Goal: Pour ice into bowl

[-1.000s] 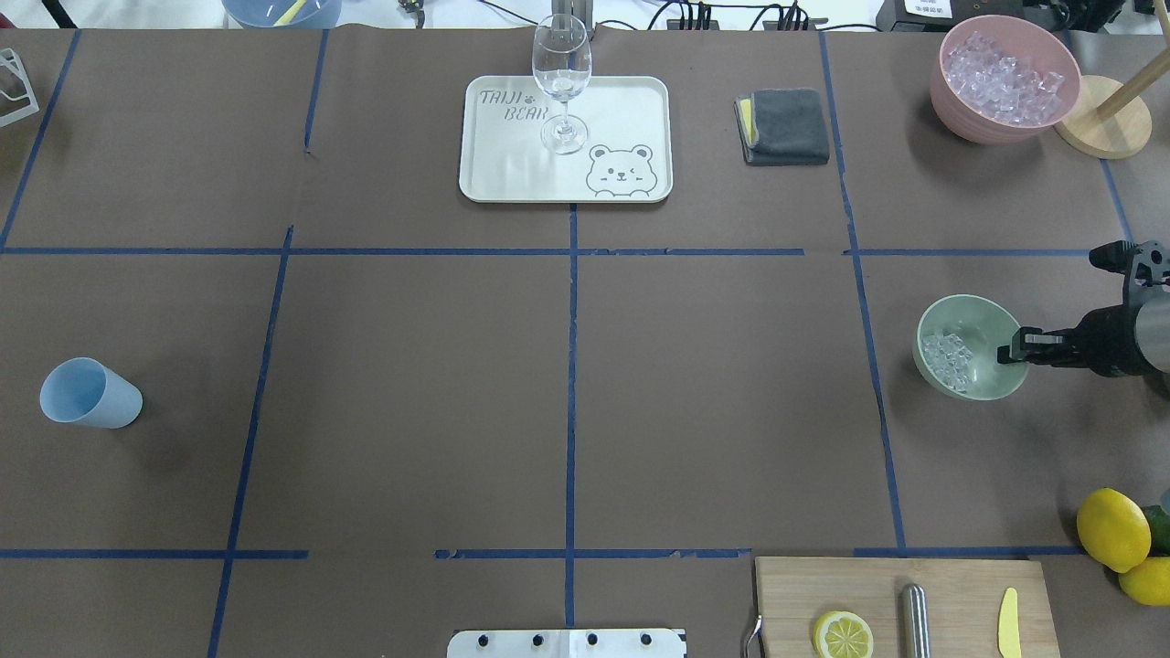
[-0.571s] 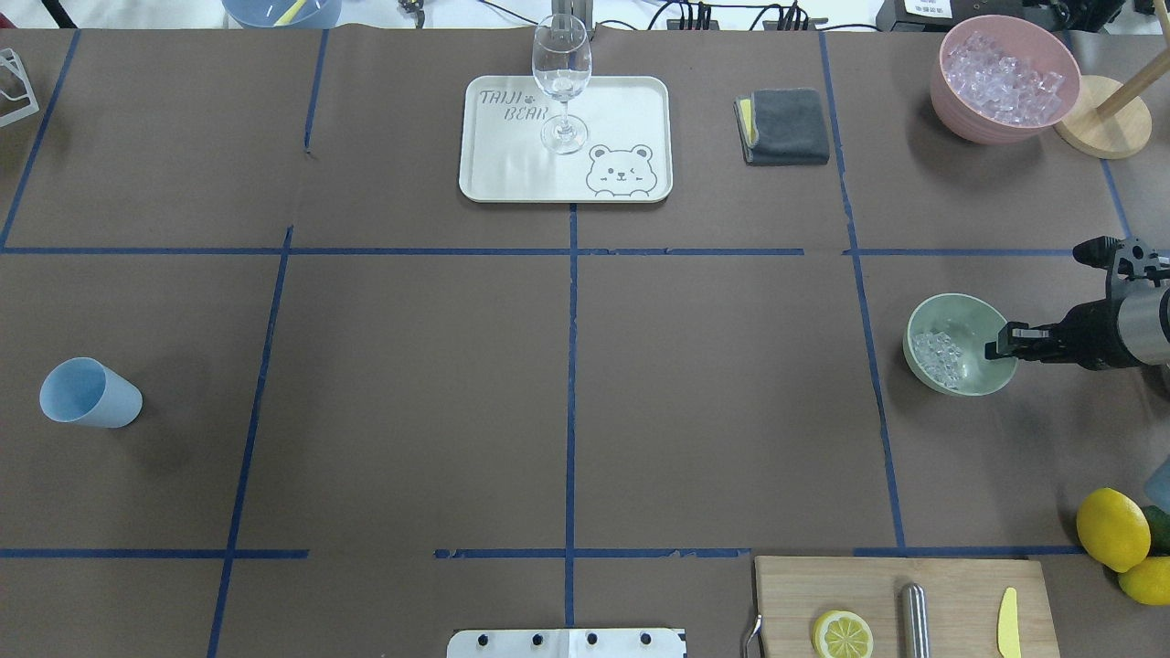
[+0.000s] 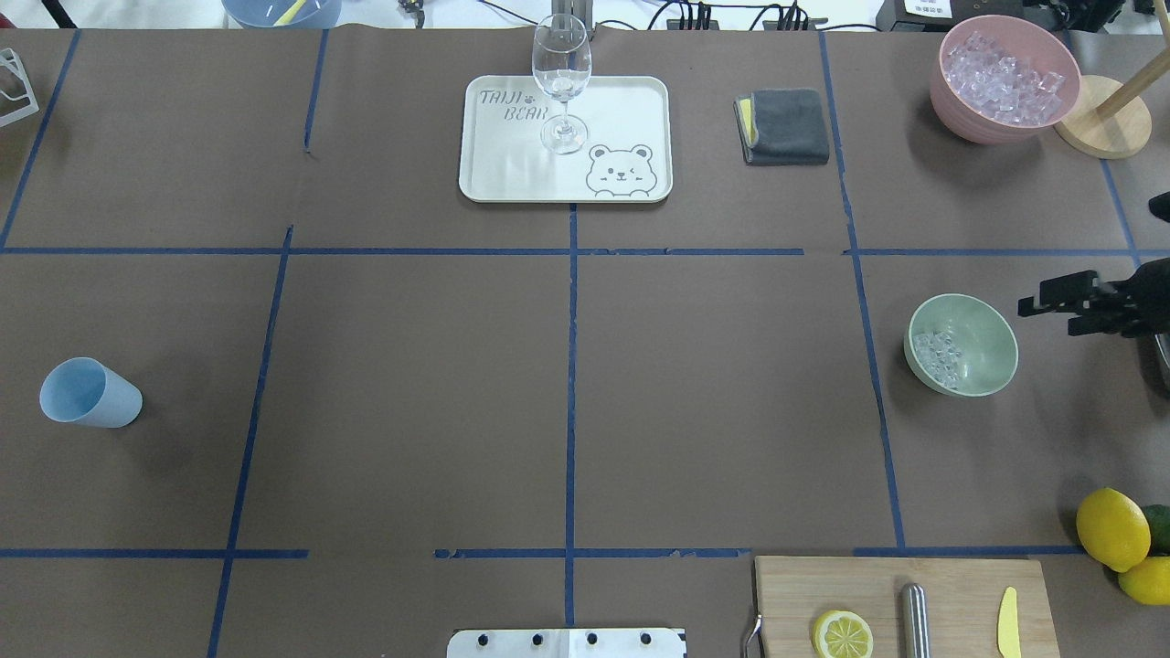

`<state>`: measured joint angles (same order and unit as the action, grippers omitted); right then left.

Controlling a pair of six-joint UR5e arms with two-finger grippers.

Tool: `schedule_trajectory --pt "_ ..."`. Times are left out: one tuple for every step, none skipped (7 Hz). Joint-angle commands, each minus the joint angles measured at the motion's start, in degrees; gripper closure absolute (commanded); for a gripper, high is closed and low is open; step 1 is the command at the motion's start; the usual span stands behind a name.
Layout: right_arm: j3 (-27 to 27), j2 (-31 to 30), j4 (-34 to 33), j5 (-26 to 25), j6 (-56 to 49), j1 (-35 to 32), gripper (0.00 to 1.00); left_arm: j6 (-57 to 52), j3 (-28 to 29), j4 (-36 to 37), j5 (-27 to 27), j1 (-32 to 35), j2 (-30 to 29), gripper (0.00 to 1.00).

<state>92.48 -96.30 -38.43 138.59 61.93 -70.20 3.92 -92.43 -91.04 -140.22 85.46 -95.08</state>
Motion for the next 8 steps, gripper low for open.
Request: schedule_trajectory --pt "-0.4 2.0 -16.8 1.2 -22.2 -8.5 0.00 -1.8 0.5 -0.4 0.7 0.1 1.2 0.00" --pt "-0.4 3.1 -26.8 0.5 -35.3 -12.5 0.00 -4.9 0.5 -0.3 1.7 0.1 1.3 0.00" --pt "-0.1 4.4 -35.9 -1.5 -47.8 -16.0 0.00 -5.7 0.4 -0.3 1.7 0.2 1.2 0.00" --pt "0.0 5.3 -43.0 -1.8 -57.1 -17.9 0.00 -5.7 0.1 -0.2 1.5 0.3 2.2 0.00" --pt "0.3 5.4 -48.7 -3.5 -64.9 -19.0 0.00 -5.2 0.1 -0.5 1.4 0.1 2.5 0.00" --pt "0.7 6.5 -54.4 -3.8 -71.0 -21.7 0.00 -5.4 0.1 -0.6 1.2 0.1 2.9 0.00" --pt "4.3 7.6 -60.6 -3.9 -71.5 -21.5 0.00 -5.0 -0.1 -0.5 1.4 0.1 3.2 0.00" --pt "5.9 10.2 -65.7 -4.7 -71.2 -21.5 0.00 -5.1 -0.3 -0.6 1.2 0.1 3.2 0.00"
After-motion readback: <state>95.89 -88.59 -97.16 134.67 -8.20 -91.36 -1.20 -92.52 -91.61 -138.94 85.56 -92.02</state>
